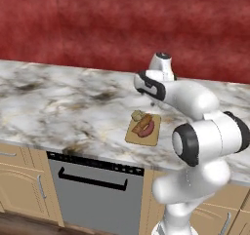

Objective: Retrieve the sausage and cheese from the fridge and place them on the cutting board on the counter.

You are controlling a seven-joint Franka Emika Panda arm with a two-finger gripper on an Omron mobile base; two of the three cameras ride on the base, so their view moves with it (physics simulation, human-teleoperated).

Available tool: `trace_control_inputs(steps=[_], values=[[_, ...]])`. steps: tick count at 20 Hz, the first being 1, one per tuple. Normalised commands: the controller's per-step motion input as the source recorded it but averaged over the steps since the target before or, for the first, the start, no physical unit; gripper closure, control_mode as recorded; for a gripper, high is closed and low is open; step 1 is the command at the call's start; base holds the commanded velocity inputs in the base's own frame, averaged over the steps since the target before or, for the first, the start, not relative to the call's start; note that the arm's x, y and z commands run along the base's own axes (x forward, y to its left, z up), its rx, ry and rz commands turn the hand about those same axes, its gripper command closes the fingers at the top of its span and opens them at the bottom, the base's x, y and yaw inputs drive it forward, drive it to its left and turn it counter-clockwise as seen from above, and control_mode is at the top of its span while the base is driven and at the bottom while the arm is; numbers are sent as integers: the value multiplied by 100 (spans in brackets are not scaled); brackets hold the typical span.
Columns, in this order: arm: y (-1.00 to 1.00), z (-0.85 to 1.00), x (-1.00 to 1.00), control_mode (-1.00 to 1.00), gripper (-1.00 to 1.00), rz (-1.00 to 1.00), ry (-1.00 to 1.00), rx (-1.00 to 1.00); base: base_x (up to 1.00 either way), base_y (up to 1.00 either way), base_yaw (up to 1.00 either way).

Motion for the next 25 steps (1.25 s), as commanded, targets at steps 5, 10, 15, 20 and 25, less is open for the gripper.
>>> trace_control_inputs(steps=[5,10,15,20,25], values=[[0,63,-59,-100,-100,1,-26,-1,0,0,0],[0,57,-72,-100,-100,2,-22,-8,0,0,0],[0,14,-83,-100,-100,18,-20,-5,0,0,0],[0,61,-100,-100,-100,19,-9,-7,0,0,0],[0,56,-100,-100,-100,11,-7,-11,0,0,0]])
